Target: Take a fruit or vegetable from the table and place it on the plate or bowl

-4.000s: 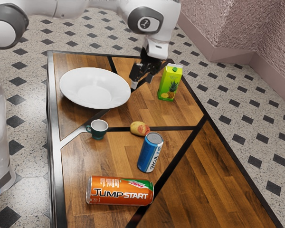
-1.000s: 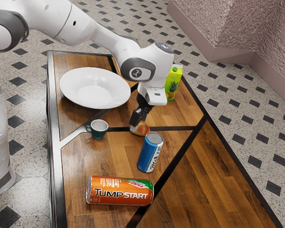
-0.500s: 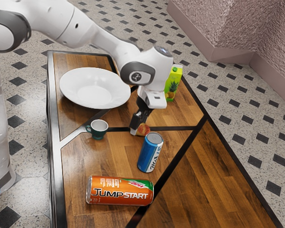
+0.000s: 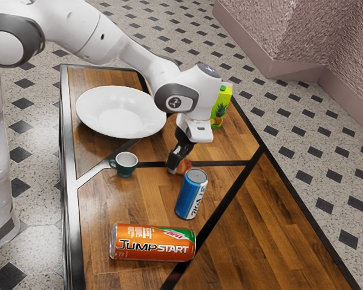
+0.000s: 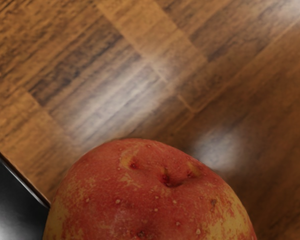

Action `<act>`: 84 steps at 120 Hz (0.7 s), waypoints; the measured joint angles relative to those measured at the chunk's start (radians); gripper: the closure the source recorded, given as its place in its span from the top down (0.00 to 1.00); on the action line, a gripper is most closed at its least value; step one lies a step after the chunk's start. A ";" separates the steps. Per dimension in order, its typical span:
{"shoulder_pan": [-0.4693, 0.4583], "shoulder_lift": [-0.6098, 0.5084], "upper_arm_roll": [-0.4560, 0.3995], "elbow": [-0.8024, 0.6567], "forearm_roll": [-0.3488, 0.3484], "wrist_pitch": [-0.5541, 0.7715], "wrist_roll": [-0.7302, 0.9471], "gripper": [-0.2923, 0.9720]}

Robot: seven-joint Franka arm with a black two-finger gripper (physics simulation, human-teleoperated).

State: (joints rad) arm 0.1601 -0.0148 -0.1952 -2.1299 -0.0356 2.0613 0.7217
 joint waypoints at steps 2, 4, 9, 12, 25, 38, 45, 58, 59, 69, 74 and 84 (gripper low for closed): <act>0.000 0.000 0.000 0.000 0.000 0.001 0.000 0.50; 0.000 0.001 0.000 0.000 0.000 0.002 0.000 0.50; 0.001 0.001 0.001 0.001 0.001 0.003 0.000 0.50; 0.002 0.001 0.001 0.001 0.001 0.004 0.000 0.50; 0.002 -0.030 0.007 0.019 0.000 -0.001 0.007 0.48; 0.002 -0.100 0.067 0.102 -0.003 -0.052 0.021 0.49; 0.041 -0.107 0.132 0.151 -0.005 -0.080 0.034 0.49; 0.105 -0.063 0.242 0.205 -0.009 -0.116 0.062 0.49; 0.108 -0.058 0.246 0.208 -0.009 -0.118 0.064 0.49; 0.132 -0.024 0.269 0.225 -0.010 -0.134 0.084 0.49; 0.139 -0.007 0.273 0.232 -0.010 -0.140 0.094 0.49; 0.131 0.029 0.300 0.254 -0.011 -0.148 0.113 0.49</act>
State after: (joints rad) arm 0.2908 0.0141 0.1049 -1.8759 -0.0469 1.9137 0.8348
